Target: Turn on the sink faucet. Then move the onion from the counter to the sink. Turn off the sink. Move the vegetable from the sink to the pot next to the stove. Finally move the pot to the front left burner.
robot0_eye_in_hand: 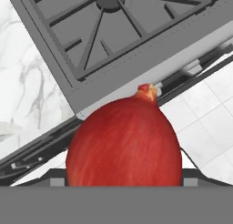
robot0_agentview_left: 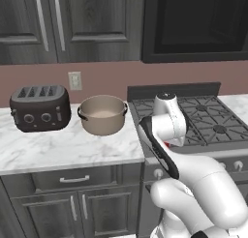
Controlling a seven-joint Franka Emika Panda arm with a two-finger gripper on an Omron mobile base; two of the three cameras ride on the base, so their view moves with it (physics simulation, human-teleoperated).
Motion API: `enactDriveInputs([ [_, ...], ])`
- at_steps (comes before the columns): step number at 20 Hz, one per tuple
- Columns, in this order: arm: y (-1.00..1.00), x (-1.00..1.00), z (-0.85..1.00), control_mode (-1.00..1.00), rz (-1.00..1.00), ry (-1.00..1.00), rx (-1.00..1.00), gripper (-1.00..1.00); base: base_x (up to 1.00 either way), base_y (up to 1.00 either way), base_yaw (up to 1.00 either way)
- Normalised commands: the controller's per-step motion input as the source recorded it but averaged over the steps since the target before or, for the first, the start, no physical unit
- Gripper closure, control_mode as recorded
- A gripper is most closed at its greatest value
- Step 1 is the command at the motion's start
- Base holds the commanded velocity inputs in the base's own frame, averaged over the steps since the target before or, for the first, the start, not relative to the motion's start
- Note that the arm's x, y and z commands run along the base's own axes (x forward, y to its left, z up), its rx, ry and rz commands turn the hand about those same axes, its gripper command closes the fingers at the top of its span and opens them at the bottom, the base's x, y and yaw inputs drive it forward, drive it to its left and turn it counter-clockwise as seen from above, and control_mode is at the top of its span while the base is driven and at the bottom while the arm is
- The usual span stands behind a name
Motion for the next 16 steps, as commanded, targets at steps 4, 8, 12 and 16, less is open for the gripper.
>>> enactDriveInputs([
  [4, 0.00, 0.00, 0.00, 1.00, 0.00, 0.00, 0.00, 1.00, 0.28, 0.19, 0.00],
  [8, 0.00, 0.00, 0.00, 1.00, 0.00, 0.00, 0.00, 1.00, 0.27, 0.22, -0.07],
  [12, 0.00, 0.00, 0.00, 1.00, 0.00, 0.00, 0.00, 1.00, 0.28, 0.33, -0.10],
  [16, 0.00, 0.00, 0.00, 1.00, 0.00, 0.00, 0.00, 1.00, 0.26, 0.37, -0.09],
])
